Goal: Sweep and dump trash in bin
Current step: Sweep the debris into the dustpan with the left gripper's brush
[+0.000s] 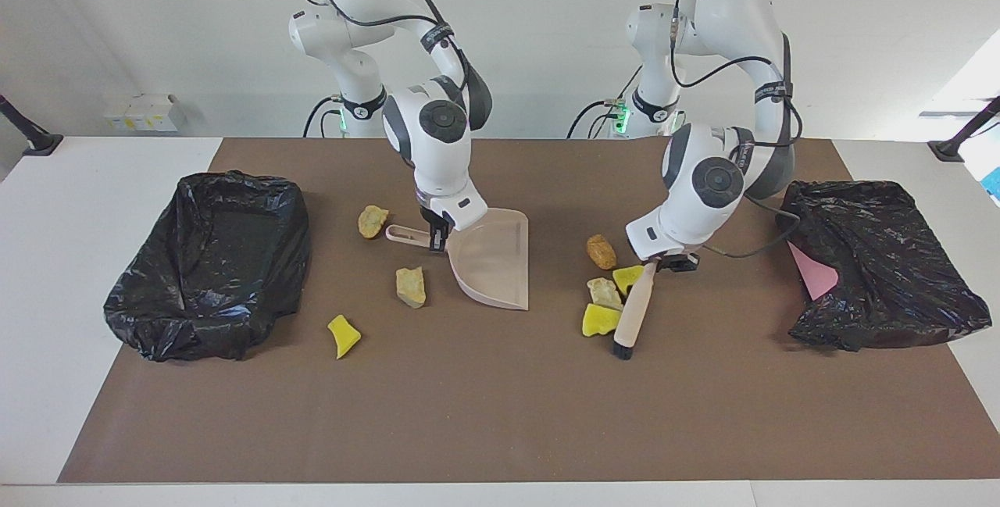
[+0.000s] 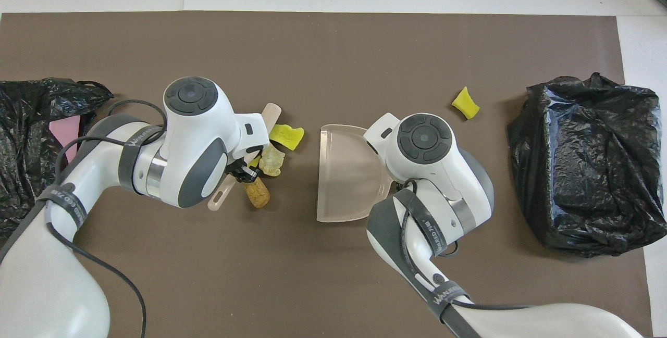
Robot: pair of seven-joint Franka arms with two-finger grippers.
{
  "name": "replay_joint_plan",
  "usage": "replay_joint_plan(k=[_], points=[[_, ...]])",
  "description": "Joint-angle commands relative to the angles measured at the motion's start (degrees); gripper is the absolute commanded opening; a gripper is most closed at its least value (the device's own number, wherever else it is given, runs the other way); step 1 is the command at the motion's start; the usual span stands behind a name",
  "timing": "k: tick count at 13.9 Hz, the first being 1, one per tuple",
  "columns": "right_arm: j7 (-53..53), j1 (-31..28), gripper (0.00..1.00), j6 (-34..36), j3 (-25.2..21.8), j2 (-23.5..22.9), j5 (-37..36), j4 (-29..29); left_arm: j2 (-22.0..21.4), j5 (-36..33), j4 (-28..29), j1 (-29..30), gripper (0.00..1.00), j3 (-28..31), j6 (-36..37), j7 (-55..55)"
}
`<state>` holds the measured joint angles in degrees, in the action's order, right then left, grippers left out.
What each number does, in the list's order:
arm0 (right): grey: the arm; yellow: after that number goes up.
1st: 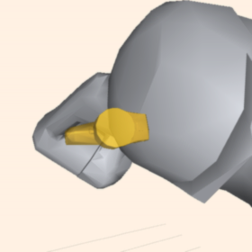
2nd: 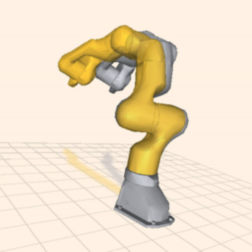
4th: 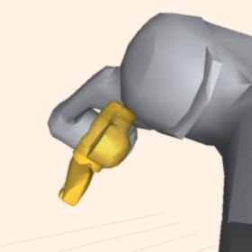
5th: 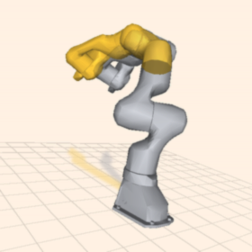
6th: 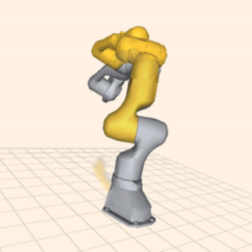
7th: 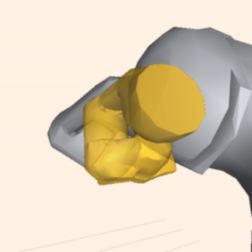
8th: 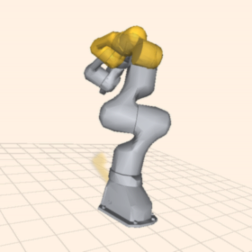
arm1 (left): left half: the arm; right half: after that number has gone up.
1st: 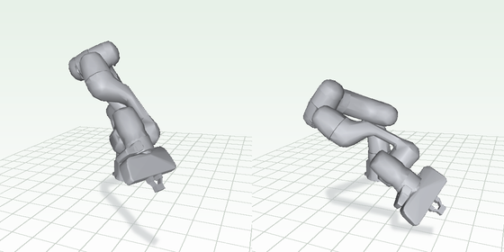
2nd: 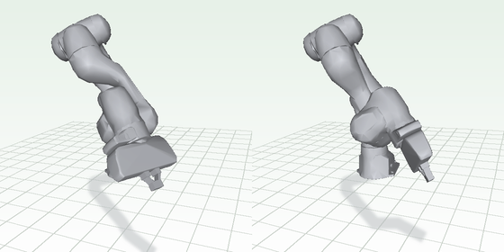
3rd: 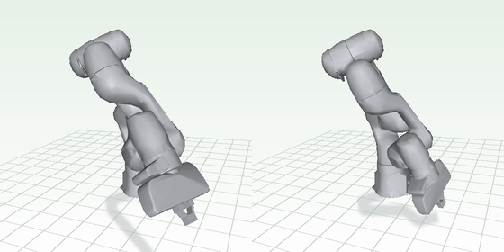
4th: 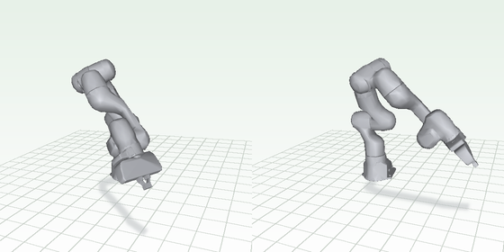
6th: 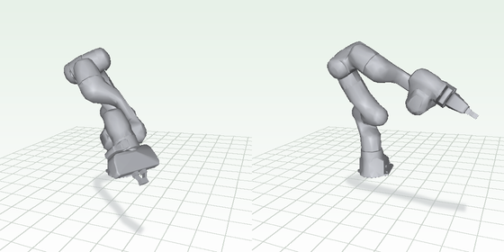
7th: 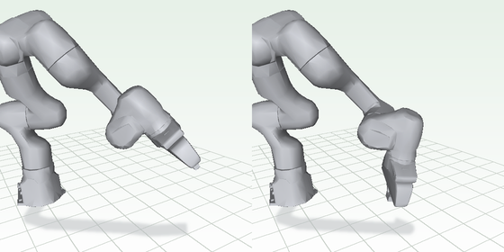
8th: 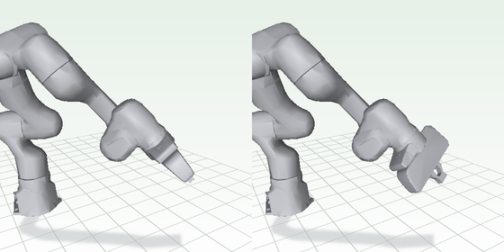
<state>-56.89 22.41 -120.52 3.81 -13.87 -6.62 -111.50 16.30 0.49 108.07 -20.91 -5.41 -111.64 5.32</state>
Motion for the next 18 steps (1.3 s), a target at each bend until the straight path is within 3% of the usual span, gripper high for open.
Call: replay_joint_plan(k=[1, 4, 7, 13, 15, 18], points=[[0.91, -0.17, 0.0, -1.3, 0.32, 1.57, -0.67, -2.05, -2.67, 5.2, 3.99, -4.56, 0.0, 0.75, -1.99, -4.69], [0.82, -0.26, 0.0, -1.12, 0.32, 1.57, -0.67, -2.05, -3.2, 12.58, 5.05, -9.31, 0.0, 0.75, -5.78, -10.05], [0.82, -0.26, 0.0, -1.12, 0.32, 1.57, -0.67, -2.05, -4.86, 20.23, 4.87, -9.59, 0.0, 0.75, -5.26, -12.26], [0.64, -0.26, 0.0, -0.94, 0.32, 1.66, -0.67, -2.14, -13.38, 19.73, 6.18, -7.3, 0.0, 1.37, 4.83, -30.68], [0.64, -0.26, 0.0, -1.03, 0.32, 1.75, -0.67, -2.67, -16.19, 18.51, 9.77, -7.13, 0.0, 1.37, 5.73, -40.86], [0.12, -0.26, 0.0, -1.29, 0.32, 1.75, -0.67, -2.76, -22.16, 17.53, 19.78, -7.04, 0.0, 1.45, 4.85, -54.58]])
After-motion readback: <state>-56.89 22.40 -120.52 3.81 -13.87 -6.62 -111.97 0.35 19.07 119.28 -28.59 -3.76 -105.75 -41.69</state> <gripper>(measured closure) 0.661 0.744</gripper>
